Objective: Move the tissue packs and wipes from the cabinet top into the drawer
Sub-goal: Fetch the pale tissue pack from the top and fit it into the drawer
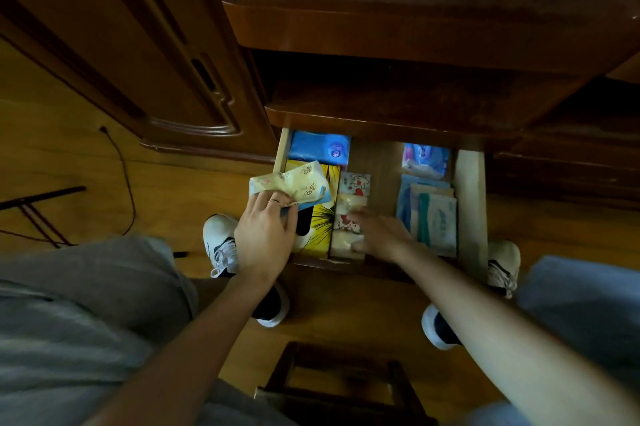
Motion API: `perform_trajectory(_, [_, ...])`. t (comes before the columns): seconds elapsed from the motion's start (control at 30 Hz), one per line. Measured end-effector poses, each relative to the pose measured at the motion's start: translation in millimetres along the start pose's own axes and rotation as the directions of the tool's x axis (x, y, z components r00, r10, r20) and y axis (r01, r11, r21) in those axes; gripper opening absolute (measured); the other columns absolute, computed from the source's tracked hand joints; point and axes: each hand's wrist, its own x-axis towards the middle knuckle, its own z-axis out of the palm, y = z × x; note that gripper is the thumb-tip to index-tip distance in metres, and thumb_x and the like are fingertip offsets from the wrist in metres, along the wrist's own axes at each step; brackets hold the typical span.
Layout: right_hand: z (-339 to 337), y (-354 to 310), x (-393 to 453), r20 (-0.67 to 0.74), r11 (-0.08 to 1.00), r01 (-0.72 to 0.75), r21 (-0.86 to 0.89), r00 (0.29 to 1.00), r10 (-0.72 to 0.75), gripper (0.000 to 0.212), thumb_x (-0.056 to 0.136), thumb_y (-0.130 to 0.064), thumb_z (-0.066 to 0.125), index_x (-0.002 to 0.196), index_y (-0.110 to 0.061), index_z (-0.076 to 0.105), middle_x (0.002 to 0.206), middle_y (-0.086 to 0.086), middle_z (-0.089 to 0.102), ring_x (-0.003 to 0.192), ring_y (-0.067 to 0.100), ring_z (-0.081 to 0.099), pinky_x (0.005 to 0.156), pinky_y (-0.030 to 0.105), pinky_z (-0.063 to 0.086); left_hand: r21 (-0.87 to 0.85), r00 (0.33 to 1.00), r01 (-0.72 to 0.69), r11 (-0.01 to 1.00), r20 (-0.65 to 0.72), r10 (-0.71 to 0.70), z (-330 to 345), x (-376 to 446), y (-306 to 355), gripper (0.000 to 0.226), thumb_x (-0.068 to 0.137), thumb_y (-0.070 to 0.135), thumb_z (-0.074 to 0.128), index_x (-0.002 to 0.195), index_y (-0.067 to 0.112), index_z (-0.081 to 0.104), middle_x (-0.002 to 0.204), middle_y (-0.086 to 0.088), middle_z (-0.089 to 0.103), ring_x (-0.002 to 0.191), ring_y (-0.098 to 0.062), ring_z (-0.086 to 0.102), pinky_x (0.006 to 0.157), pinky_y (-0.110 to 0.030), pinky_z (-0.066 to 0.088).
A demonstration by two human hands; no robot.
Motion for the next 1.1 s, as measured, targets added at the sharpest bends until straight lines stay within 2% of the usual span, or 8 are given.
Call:
perform_trajectory(0.1, [5,-8,-2,0.014,1.0,-0.006,-0.025,1.0,0.006,0.05,0.089,-0.043,0.071,0.135,-0.029,0.058,0.139,-0.001,0.051,0.125,0.025,0.056,0.096,0.041,0.048,0.011,1.0,-0.017,1.0,-0.005,0.018,1,-2,1,0.013,0.093,0.028,0.067,0.096,0.016,0.069,0.101,0.003,0.067,0.101,-0.015,0.057,0.063,-0.029,0.051])
perform_trajectory(0.27, [-2,-7,-5,0.03,0.959,-0.126,0.254,0.992,0.123,0.039,0.096,-0.055,0.057,0.123,-0.029,0.067,0.124,-0.004,0.066,0.108,0.016,0.064,0.087,0.036,0.051,0.029,1.0,-0.021,0.999,-0.015,0.022,2,-2,0,0.013,0.093,0.029,0.068,0.096,0.016,0.069,0.101,0.003,0.068,0.1,-0.013,0.057,0.063,-0.025,0.047])
perform_trajectory(0.37, [-21,-5,-4,0.001,0.752,-0.3,0.587,0.929,0.37,0.043,0.1,-0.061,0.043,0.111,-0.025,0.064,0.111,0.01,0.071,0.085,0.013,0.066,0.077,0.036,0.053,0.021,0.999,-0.028,0.999,-0.023,0.029,2,-2,1,0.013,0.093,0.029,0.068,0.095,0.016,0.069,0.101,0.003,0.067,0.1,-0.013,0.056,0.064,-0.026,0.048])
perform_trajectory(0.47, [-35,-3,-2,0.198,0.559,-0.376,0.739,0.914,0.353,0.056,0.101,-0.064,0.033,0.135,-0.025,0.055,0.146,0.015,0.053,0.111,0.025,0.06,0.096,0.047,0.049,0.02,0.998,-0.052,0.998,-0.026,0.053,2,-3,1,0.012,0.092,0.028,0.069,0.095,0.016,0.069,0.101,0.003,0.067,0.1,-0.012,0.055,0.066,-0.024,0.046])
perform_trajectory(0.57, [-34,-6,0,0.203,0.705,-0.326,0.63,0.945,0.256,0.061,0.104,-0.051,0.041,0.157,-0.023,0.031,0.153,0.012,0.044,0.117,0.027,0.058,0.099,0.05,0.051,0.013,0.999,-0.045,0.999,-0.022,0.045,3,-2,1,0.013,0.093,0.028,0.068,0.096,0.016,0.069,0.102,0.003,0.067,0.102,-0.012,0.054,0.067,-0.023,0.045])
perform_trajectory(0.7, [-18,-9,4,0.023,0.852,-0.264,0.452,0.958,0.285,0.052,0.1,-0.022,0.062,0.149,-0.026,0.046,0.139,0.004,0.059,0.108,0.021,0.065,0.089,0.037,0.056,0.008,0.998,-0.044,0.999,-0.034,0.044,4,-1,0,0.012,0.092,0.028,0.069,0.095,0.016,0.069,0.102,0.004,0.067,0.101,-0.012,0.054,0.066,-0.025,0.047])
perform_trajectory(0.9, [-13,-1,2,-0.019,0.861,-0.219,0.46,0.966,0.256,0.062,0.093,-0.028,0.07,0.149,-0.034,0.042,0.137,-0.001,0.063,0.12,0.024,0.063,0.099,0.048,0.051,0.001,0.998,-0.048,0.999,-0.035,0.048,5,-2,-2,0.012,0.092,0.028,0.069,0.095,0.016,0.069,0.102,0.004,0.067,0.101,-0.01,0.054,0.065,-0.022,0.045])
perform_trajectory(1.1, [-12,9,9,0.084,0.923,-0.183,0.338,0.983,0.164,0.042,0.097,-0.04,0.062,0.138,-0.032,0.057,0.132,-0.002,0.066,0.115,0.02,0.063,0.098,0.044,0.05,-0.005,0.999,-0.05,0.999,-0.012,0.05,4,-1,0,0.013,0.092,0.028,0.068,0.097,0.016,0.069,0.103,0.004,0.067,0.102,-0.011,0.055,0.066,-0.026,0.05])
